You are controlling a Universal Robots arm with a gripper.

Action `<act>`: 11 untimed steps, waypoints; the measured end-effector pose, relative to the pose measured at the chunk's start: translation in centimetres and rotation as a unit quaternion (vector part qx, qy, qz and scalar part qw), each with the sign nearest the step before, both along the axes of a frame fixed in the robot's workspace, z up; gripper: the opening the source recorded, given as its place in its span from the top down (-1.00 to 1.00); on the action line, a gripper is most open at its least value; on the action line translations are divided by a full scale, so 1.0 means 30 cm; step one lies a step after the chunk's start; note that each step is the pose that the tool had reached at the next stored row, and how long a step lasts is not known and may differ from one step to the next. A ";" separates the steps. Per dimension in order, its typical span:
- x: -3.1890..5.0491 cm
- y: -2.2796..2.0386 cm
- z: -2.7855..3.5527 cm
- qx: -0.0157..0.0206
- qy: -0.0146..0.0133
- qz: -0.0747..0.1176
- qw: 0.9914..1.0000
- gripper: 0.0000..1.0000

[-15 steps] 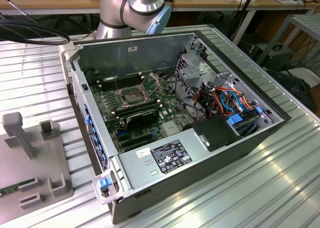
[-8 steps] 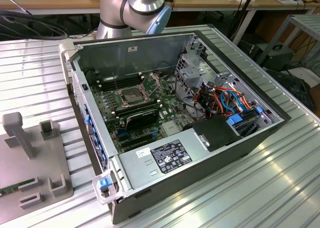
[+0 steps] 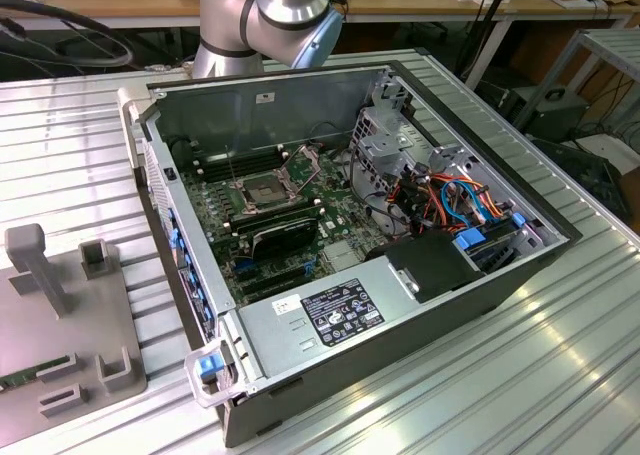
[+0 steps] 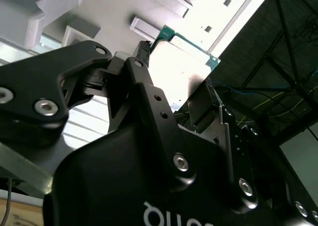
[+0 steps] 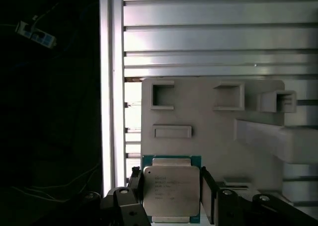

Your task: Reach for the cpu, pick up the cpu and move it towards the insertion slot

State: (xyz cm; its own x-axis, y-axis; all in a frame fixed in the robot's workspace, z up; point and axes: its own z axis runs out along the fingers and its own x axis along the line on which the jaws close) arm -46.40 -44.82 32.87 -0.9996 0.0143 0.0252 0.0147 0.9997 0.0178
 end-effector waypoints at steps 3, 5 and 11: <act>0.000 0.000 0.008 0.000 0.000 0.000 1.000 -0.10; 0.000 0.000 0.018 0.000 0.000 0.000 1.000 -0.10; 0.000 0.000 0.066 0.000 0.000 0.000 1.000 -0.10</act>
State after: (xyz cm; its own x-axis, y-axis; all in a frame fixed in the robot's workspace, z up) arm -46.40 -44.81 34.86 -0.9996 0.0143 0.0252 0.0148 0.9997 0.0179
